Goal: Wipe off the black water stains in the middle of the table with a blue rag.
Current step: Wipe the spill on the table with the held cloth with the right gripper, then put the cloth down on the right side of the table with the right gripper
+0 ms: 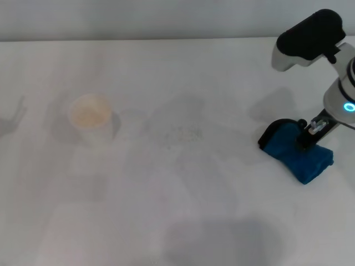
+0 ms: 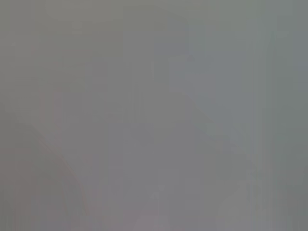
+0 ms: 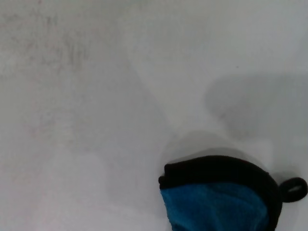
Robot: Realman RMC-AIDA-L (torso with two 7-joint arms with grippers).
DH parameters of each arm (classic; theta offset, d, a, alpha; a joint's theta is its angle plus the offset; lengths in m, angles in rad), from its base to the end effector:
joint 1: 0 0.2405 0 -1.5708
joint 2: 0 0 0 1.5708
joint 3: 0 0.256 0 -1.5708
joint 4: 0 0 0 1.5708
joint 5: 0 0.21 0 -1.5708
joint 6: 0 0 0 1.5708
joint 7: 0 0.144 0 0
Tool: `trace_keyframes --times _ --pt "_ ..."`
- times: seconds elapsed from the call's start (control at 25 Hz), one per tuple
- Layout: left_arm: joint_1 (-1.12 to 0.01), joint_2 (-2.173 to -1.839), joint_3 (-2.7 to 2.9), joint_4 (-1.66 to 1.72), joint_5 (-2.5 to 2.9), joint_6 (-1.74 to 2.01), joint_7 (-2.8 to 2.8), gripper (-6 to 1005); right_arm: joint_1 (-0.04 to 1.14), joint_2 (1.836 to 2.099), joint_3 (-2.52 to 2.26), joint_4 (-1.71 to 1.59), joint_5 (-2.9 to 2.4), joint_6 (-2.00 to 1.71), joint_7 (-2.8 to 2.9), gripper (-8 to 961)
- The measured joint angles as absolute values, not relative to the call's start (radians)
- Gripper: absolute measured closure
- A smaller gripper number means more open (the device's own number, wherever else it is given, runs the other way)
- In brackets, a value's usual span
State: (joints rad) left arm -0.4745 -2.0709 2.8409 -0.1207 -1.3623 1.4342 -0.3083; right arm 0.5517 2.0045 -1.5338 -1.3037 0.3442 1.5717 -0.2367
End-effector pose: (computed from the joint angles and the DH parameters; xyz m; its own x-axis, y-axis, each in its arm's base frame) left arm -0.3364 0.3232 0.0416 0.7319 -0.2236 0.6437 0.6224 -0.1650 -0.7651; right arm 0.2383 0.3443 0.0162 0.4327 -0.8678 0.2444 -0.5662 -0.4725 -0.6754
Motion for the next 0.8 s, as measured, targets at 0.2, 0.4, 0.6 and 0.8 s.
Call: trace_keyframes --times 0.2,0.4,0.6,0.8 --pt "-0.479 -2.071 2.841 -0.122 -1.362 1.434 -0.308 112 0.539 2.005 -1.502 -1.294 0.321 1.577 -0.258 848" --pt "-0.484 -2.071 2.841 -0.123 -1.362 1.434 -0.308 112 0.535 2.006 -1.497 -1.262 0.272 1.584 -0.258 844" --pt "-0.487 -2.071 2.841 -0.123 -1.363 1.434 -0.308 112 0.537 2.006 -1.496 -1.241 0.268 1.585 -0.272 839" --pt "-0.488 -2.071 2.841 -0.123 -1.363 1.434 -0.308 111 0.536 2.007 -1.496 -1.239 0.265 1.585 -0.281 813"
